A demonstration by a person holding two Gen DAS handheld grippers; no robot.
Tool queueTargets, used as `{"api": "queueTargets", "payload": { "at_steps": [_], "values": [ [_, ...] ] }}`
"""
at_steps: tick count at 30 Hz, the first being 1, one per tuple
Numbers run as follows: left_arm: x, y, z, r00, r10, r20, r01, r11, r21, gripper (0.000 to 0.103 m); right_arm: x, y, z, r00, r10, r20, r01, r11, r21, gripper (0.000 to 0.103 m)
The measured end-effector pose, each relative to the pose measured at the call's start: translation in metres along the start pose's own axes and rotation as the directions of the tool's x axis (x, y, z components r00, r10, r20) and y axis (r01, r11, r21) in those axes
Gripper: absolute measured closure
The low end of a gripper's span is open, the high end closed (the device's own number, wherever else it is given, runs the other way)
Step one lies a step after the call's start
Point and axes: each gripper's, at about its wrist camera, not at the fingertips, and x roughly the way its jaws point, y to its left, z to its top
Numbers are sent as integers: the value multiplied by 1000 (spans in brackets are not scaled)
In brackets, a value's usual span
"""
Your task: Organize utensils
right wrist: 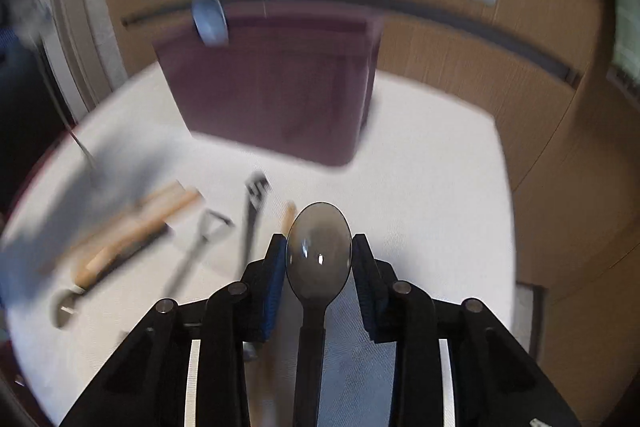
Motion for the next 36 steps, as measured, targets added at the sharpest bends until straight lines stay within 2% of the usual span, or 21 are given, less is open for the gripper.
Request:
{"api": "queueTargets", "payload": {
  "at_steps": [2, 4, 5, 7, 8, 10, 12, 15, 18, 22, 25, 27, 32, 36],
  "values": [
    [-14, -8, 15, 999, -23, 40, 23, 1000, 11, 80, -33, 1, 15, 996, 10, 92, -12, 1000, 21, 73],
    [-31, -22, 39, 995, -42, 93, 39, 998, 39, 80, -76, 1, 42, 975, -12, 221, 7, 1000, 21, 73],
    [-39, -30, 54, 991, -53, 119, 47, 997, 55, 80, -98, 2, 57, 958, -19, 287, 14, 1000, 22, 73],
    [-50, -38, 77, 984, -64, 169, 54, 997, 62, 80, -142, 4, 94, 904, -24, 427, 13, 1000, 29, 73],
    [-54, -41, 87, 979, -74, 190, 63, 996, 61, 80, -153, 7, 106, 882, -35, 470, 23, 999, 31, 73],
    [-58, -43, 101, 971, -87, 223, 75, 995, 63, 80, -174, 14, 137, 818, -60, 572, 52, 998, 31, 73],
    [-57, -43, 112, 962, -86, 259, 70, 995, 68, 80, -177, 17, 158, 789, -63, 611, 51, 998, 38, 73],
    [-44, -33, 118, 958, -90, 272, 77, 995, 57, 80, -164, 24, 171, 772, -90, 630, 74, 996, 51, 73],
    [-16, -9, 119, 961, -103, 257, 100, 995, 26, 80, -136, 22, 177, 776, -112, 620, 90, 994, 67, 73],
    [25, 20, 115, 974, -92, 207, 100, 995, -27, 80, -95, 24, 177, 812, -117, 572, 99, 993, 62, 73],
    [53, 38, 107, 980, -105, 169, 118, 991, -68, 80, -71, 20, 173, 831, -141, 538, 127, 990, 64, 73],
    [67, 47, 104, 982, -111, 153, 126, 988, -88, 80, -53, 13, 172, 851, -143, 506, 119, 990, 80, 73],
    [92, 55, 90, 991, -83, 100, 92, 992, -91, 80, -19, 3, 161, 885, -154, 439, 126, 988, 93, 73],
    [107, 65, 75, 995, -83, 48, 88, 989, -118, 80, 3, -6, 148, 919, -120, 375, 81, 990, 118, 72]
  ]
}}
